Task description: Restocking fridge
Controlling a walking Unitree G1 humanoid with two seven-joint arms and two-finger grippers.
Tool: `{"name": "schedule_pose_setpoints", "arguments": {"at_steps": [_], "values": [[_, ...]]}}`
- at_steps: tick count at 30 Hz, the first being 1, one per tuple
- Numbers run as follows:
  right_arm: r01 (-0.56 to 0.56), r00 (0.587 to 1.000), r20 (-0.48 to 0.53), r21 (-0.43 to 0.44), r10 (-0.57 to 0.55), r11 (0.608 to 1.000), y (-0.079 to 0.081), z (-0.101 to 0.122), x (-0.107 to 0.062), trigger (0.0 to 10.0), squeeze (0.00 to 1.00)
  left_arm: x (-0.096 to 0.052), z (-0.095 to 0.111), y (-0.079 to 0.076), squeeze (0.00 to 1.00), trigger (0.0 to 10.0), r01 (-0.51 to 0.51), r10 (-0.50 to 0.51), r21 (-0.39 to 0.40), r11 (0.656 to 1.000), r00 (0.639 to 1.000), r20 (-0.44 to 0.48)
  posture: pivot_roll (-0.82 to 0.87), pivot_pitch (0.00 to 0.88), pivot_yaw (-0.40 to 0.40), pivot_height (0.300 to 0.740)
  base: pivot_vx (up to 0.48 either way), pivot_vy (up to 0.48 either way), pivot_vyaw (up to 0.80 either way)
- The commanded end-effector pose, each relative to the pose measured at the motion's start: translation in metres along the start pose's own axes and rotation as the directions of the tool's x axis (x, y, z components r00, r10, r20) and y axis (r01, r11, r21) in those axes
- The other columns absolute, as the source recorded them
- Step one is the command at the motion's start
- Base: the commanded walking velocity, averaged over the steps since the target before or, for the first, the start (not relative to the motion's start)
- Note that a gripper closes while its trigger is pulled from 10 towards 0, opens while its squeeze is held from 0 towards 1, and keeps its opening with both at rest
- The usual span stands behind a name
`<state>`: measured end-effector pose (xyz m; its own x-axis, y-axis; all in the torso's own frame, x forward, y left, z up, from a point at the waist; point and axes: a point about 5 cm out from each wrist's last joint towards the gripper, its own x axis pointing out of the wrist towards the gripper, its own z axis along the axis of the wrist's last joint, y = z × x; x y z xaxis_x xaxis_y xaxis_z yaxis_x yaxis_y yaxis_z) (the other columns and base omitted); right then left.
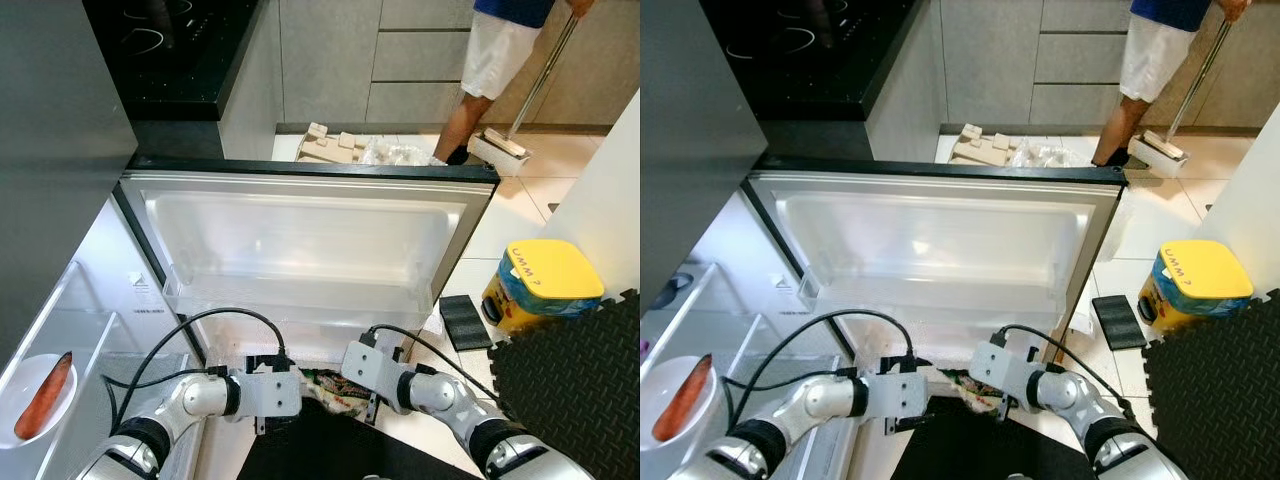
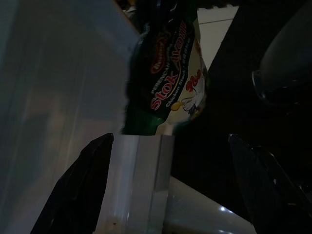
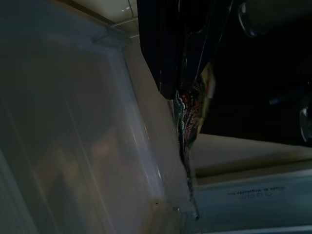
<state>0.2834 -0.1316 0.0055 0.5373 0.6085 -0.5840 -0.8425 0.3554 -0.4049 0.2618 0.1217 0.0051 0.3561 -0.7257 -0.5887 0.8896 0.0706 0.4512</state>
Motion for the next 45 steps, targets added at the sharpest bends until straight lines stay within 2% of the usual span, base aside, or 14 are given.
{"name": "schedule_pose_setpoints", "arguments": {"at_steps": [1,8,20,25,33,45], "values": [[0.004,1.0,0.021,-0.021,-0.003,1.0,-0.001,0.006,0.003,10.0,0.0,0.005,0.002,-0.004,0.0,10.0,0.016,-0.016,-0.001,1.0,1.0,-0.002,-0.17,0.101,0.003,0.715,0.0,0.0,0.0],[-0.007,0.999,0.044,-0.064,0.01,0.998,-0.001,0.018,0.011,10.0,0.0,0.015,0.012,-0.003,0.0,10.0,0.016,-0.017,0.031,0.999,1.0,0.014,-0.17,0.101,0.004,0.715,0.0,0.0,0.0],[-0.026,0.998,0.061,-0.101,0.032,0.995,0.003,0.033,0.022,10.0,0.0,0.024,0.018,-0.001,0.0,10.0,0.001,-0.001,0.018,1.0,1.0,0.006,-0.18,0.105,0.006,0.715,0.0,0.0,0.0],[-0.025,0.997,0.069,-0.103,0.032,0.994,0.003,0.037,0.024,10.0,0.0,0.026,0.019,-0.002,0.0,10.0,0.012,-0.012,0.021,1.0,1.0,0.001,-0.18,0.107,0.004,0.715,0.0,0.0,0.0],[-0.025,0.993,0.113,-0.109,0.037,0.994,0.001,0.047,0.027,10.0,0.0,0.027,0.012,-0.005,0.0,10.0,0.007,-0.006,0.02,1.0,0.998,-0.06,-0.18,0.1,0.003,0.715,0.0,0.0,0.0],[-0.076,0.985,0.146,-0.139,0.096,0.987,0.012,0.058,0.034,10.0,0.0,0.028,0.012,-0.005,0.0,10.0,-0.002,0.004,0.015,1.0,0.997,-0.073,-0.18,0.084,0.0,0.715,0.0,0.0,0.0]]}}
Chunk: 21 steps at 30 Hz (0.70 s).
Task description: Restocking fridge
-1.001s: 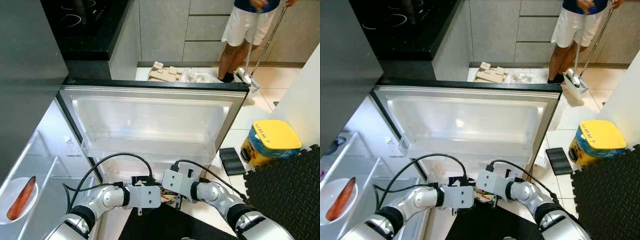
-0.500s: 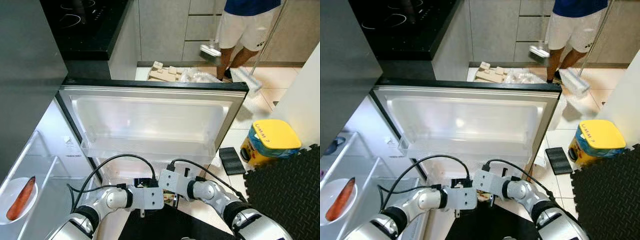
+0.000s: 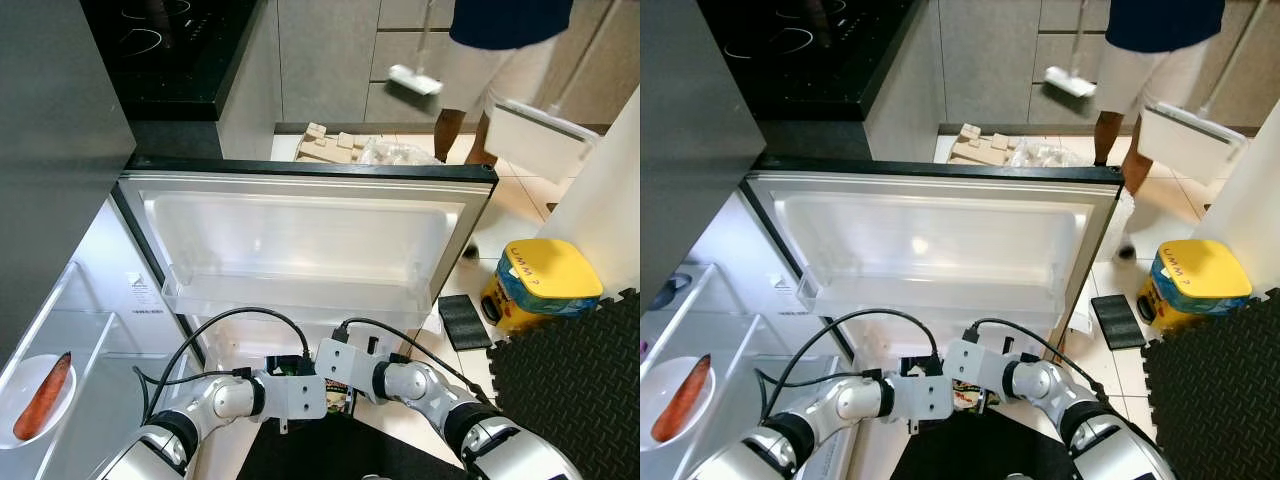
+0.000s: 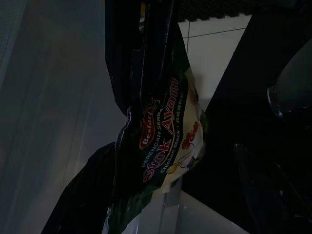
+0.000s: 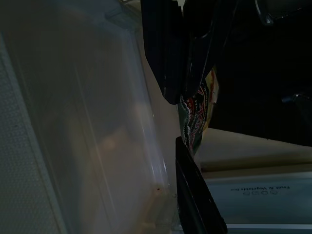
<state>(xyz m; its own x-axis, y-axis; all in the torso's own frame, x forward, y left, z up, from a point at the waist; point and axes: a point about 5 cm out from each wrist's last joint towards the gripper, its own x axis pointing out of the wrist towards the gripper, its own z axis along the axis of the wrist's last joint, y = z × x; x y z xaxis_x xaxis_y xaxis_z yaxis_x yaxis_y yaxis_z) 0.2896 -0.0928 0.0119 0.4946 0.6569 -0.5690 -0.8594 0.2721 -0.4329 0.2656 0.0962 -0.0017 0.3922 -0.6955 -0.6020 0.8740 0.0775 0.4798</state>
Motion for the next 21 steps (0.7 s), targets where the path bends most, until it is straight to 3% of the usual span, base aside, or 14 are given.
{"name": "schedule_pose_setpoints", "arguments": {"at_steps": [1,2,3,4,21], "values": [[-0.041,0.994,0.104,-0.062,0.047,0.997,0.0052,0.0264,0.0124,10.0,0.0,0.0047,0.0004,-0.0037,0.0,10.0,0.025,-0.025,-0.006,1.0,0.999,-0.032,-0.18,0.082,-0.001,0.715,0.0,0.0,0.0],[-0.045,0.993,0.104,-0.063,0.051,0.997,0.0066,0.0264,0.0128,10.0,0.0,0.0049,0.0006,-0.004,0.0,5.7,0.026,-0.027,-0.014,1.0,0.999,-0.03,-0.18,0.08,-0.001,0.715,0.0,0.0,0.0],[-0.045,0.993,0.104,-0.063,0.051,0.997,0.0066,0.0264,0.0128,10.0,0.0,0.0049,0.0006,-0.004,0.0,5.7,0.026,-0.027,-0.014,1.0,0.999,-0.03,-0.18,0.08,-0.001,0.715,0.0,0.0,0.0],[-0.049,0.993,0.104,-0.064,0.055,0.997,0.0077,0.0261,0.0129,10.0,0.0,0.0051,0.0008,-0.0048,0.0,0.0,0.029,-0.03,-0.03,0.999,0.999,-0.025,-0.18,0.079,-0.001,0.715,0.0,0.0,0.0],[-0.055,0.99,0.128,-0.064,0.062,0.996,0.01,0.0337,0.0171,10.0,0.0,0.0069,-0.0001,-0.0088,0.0,0.0,0.02,-0.022,-0.065,0.998,0.999,-0.034,-0.18,0.073,-0.002,0.715,0.0,0.0,0.0]]}}
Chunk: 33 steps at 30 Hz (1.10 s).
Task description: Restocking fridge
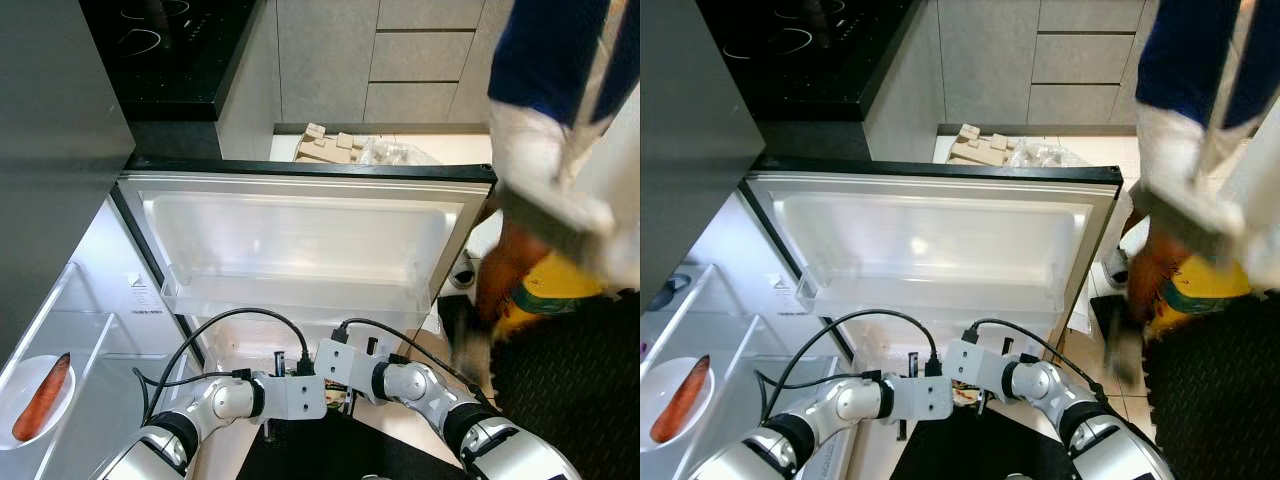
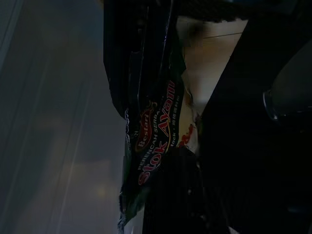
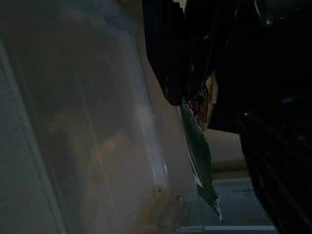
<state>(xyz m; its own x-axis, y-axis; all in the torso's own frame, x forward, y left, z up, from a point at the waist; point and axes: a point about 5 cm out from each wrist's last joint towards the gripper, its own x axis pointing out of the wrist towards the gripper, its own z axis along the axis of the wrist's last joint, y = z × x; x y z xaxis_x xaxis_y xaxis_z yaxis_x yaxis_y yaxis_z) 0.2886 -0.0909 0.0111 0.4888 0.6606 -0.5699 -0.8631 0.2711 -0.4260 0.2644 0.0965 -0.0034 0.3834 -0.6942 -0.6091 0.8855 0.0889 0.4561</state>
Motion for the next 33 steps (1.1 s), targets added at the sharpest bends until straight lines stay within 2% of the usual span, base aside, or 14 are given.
{"name": "schedule_pose_setpoints", "arguments": {"at_steps": [1,4,5,6,7,8,18,24,25,33], "values": [[-0.048,0.99,0.125,-0.068,0.057,0.996,0.008,0.033,0.016,10.0,0.0,0.007,0.001,-0.007,0.0,0.0,0.009,-0.01,-0.039,0.999,0.999,-0.031,-0.18,0.073,-0.002,0.715,0.0,0.0,0.0],[-0.047,0.99,0.127,-0.07,0.056,0.996,0.008,0.034,0.017,10.0,0.0,0.006,-0.001,-0.005,0.0,0.0,0.002,-0.003,-0.028,1.0,0.999,-0.041,-0.18,0.072,-0.002,0.715,0.0,0.0,0.0],[-0.045,0.991,0.125,-0.071,0.054,0.996,0.007,0.034,0.017,10.0,0.0,0.005,-0.001,-0.005,0.0,10.0,0.0,-0.001,-0.03,1.0,0.999,-0.042,-0.18,0.071,-0.001,0.715,0.0,0.0,0.0],[-0.044,0.991,0.123,-0.072,0.053,0.996,0.006,0.035,0.017,10.0,0.0,0.005,-0.001,-0.004,0.0,10.0,-0.001,0.0,-0.031,1.0,0.999,-0.042,-0.18,0.07,-0.002,0.715,0.0,0.0,0.0],[-0.043,0.991,0.122,-0.072,0.052,0.996,0.006,0.035,0.017,10.0,0.0,0.005,-0.001,-0.004,0.08,10.0,-0.002,0.0,-0.035,0.999,0.999,-0.04,-0.18,0.071,-0.002,0.715,0.0,0.0,0.0],[-0.043,0.991,0.121,-0.072,0.052,0.996,0.006,0.035,0.017,10.0,0.0,0.005,-0.001,-0.004,1.0,10.0,-0.002,0.001,-0.037,0.999,0.999,-0.039,-0.18,0.071,-0.002,0.715,0.0,0.0,0.0],[-0.038,0.991,0.123,-0.074,0.047,0.997,0.003,0.036,0.017,10.0,0.0,0.002,-0.002,0.0,1.0,10.0,-0.001,0.001,-0.019,1.0,0.999,-0.038,-0.18,0.07,0.001,0.715,0.0,0.0,0.0],[-0.038,0.989,0.139,-0.074,0.048,0.997,0.002,0.04,0.018,10.0,0.0,0.002,-0.001,0.006,1.0,10.0,-0.038,0.039,0.029,0.999,0.998,-0.049,-0.18,0.076,-0.001,0.715,0.0,0.0,0.0],[-0.041,0.988,0.148,-0.075,0.052,0.996,0.002,0.043,0.019,10.0,0.0,0.003,-0.001,0.006,0.0,10.0,-0.034,0.036,0.032,0.999,0.998,-0.052,-0.18,0.079,0.001,0.715,0.0,0.0,0.0],[-0.074,0.981,0.173,-0.092,0.089,0.993,0.005,0.051,0.022,10.0,0.0,0.005,0.003,0.008,0.0,10.0,-0.043,0.046,0.049,0.998,0.998,-0.041,-0.18,0.089,0.003,0.715,0.0,0.0,0.0]]}}
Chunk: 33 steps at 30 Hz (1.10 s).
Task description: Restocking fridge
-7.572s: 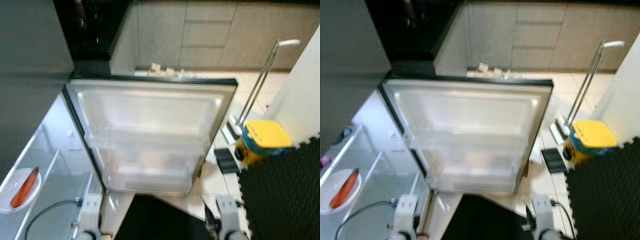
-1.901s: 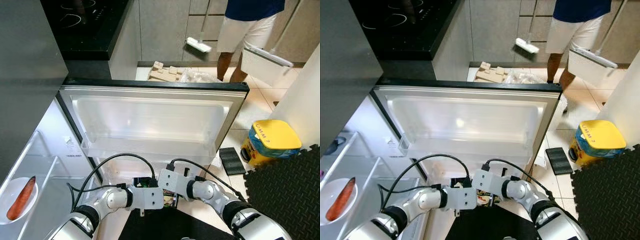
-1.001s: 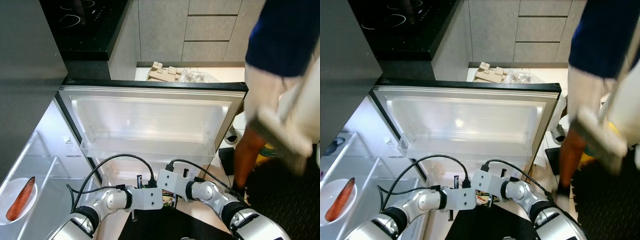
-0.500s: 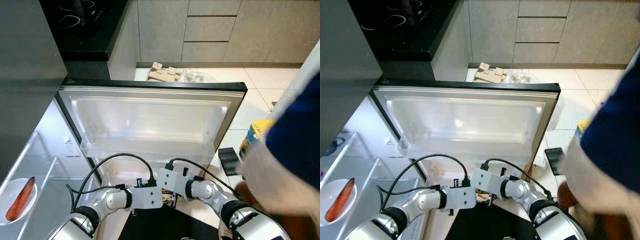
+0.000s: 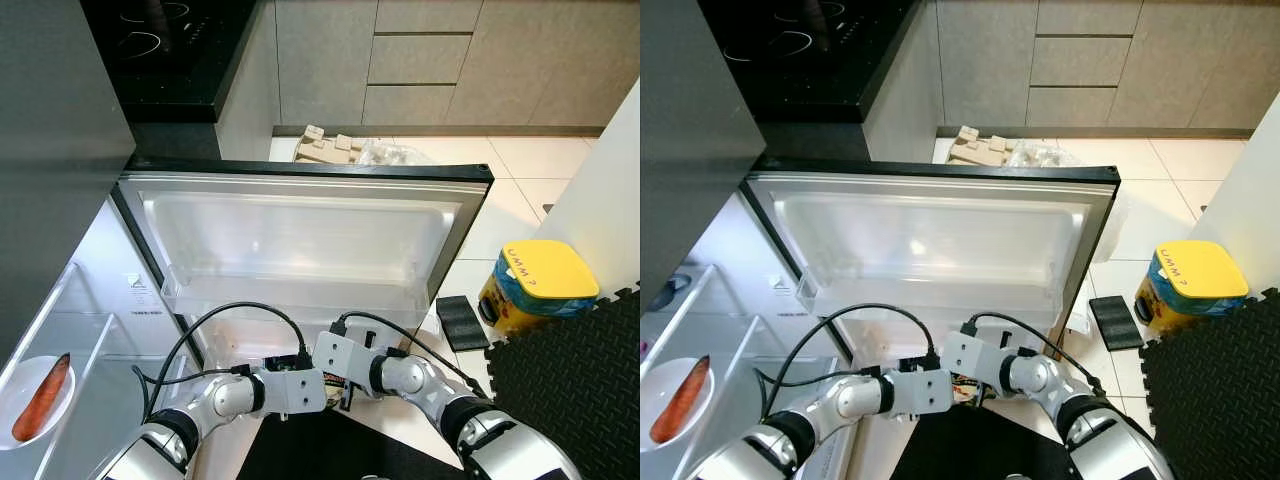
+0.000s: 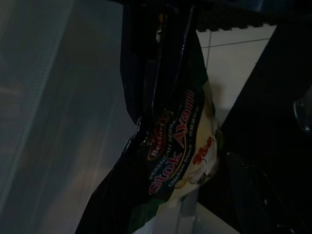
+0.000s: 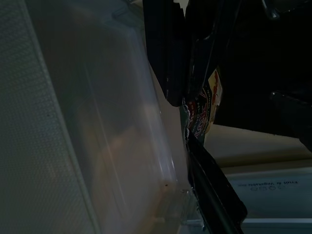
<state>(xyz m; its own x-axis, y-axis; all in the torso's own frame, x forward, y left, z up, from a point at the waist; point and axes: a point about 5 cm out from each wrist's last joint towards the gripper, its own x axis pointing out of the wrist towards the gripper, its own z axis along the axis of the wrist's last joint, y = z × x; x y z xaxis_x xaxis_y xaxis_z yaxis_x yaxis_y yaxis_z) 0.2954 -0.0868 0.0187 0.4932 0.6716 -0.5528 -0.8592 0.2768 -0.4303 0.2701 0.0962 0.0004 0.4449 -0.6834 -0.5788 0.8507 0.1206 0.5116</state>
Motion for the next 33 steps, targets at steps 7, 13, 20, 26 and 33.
{"name": "schedule_pose_setpoints", "arguments": {"at_steps": [7,13,20,26,33], "values": [[-0.105,0.988,0.108,-0.09,0.115,0.99,0.019,0.032,0.02,10.0,0.0,0.003,0.005,0.01,1.0,10.0,-0.004,0.004,-0.006,1.0,1.0,-0.013,-0.17,0.095,0.002,0.715,0.0,0.0,0.0],[-0.106,0.99,0.084,-0.081,0.113,0.991,0.02,0.026,0.017,10.0,0.0,-0.001,0.002,0.019,0.71,10.0,-0.067,0.067,0.026,0.997,0.998,-0.021,-0.17,0.095,0.004,0.715,0.0,0.0,0.0],[-0.103,0.992,0.07,-0.078,0.109,0.992,0.019,0.022,0.015,10.0,0.0,-0.002,0.004,0.03,0.0,10.0,-0.108,0.109,0.053,0.993,0.994,-0.014,-0.17,0.091,0.014,0.715,0.0,0.0,0.0],[-0.105,0.993,0.051,-0.064,0.108,0.992,0.022,0.018,0.015,10.0,0.0,-0.002,0.008,0.038,0.0,10.0,-0.154,0.155,0.059,0.986,0.988,-0.004,-0.18,0.091,0.022,0.715,0.0,0.0,0.0],[-0.112,0.993,0.033,-0.06,0.114,0.992,0.025,0.013,0.014,10.0,0.0,-0.003,0.01,0.046,0.0,10.0,-0.233,0.233,0.065,0.97,0.972,-0.004,-0.18,0.092,0.02,0.715,0.0,0.0,0.0]]}}
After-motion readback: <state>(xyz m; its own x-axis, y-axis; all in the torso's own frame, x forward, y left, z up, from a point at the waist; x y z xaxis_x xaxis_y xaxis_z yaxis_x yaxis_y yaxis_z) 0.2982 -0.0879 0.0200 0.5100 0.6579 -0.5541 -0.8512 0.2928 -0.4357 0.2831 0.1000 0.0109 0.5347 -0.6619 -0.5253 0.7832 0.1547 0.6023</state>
